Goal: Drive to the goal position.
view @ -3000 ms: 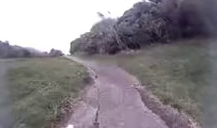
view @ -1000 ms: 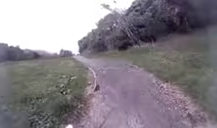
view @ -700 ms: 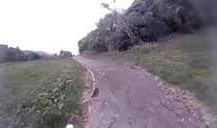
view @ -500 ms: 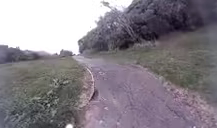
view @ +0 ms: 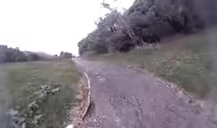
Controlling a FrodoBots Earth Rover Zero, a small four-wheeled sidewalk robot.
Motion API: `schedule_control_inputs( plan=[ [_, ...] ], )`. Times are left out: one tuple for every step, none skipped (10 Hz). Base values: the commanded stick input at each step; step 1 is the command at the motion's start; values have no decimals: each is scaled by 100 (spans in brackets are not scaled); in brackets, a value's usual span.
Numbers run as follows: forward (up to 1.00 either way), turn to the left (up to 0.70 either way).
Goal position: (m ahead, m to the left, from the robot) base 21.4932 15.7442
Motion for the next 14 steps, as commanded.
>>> schedule_control_inputs(
  plan=[
    [85,0],
    [85,0],
    [85,0],
    [85,0],
    [85,0],
    [85,0],
    [85,0],
    [85,0],
    [85,0],
    [85,0],
    [85,0],
    [85,2],
    [85,12],
    [85,31]
  ],
)
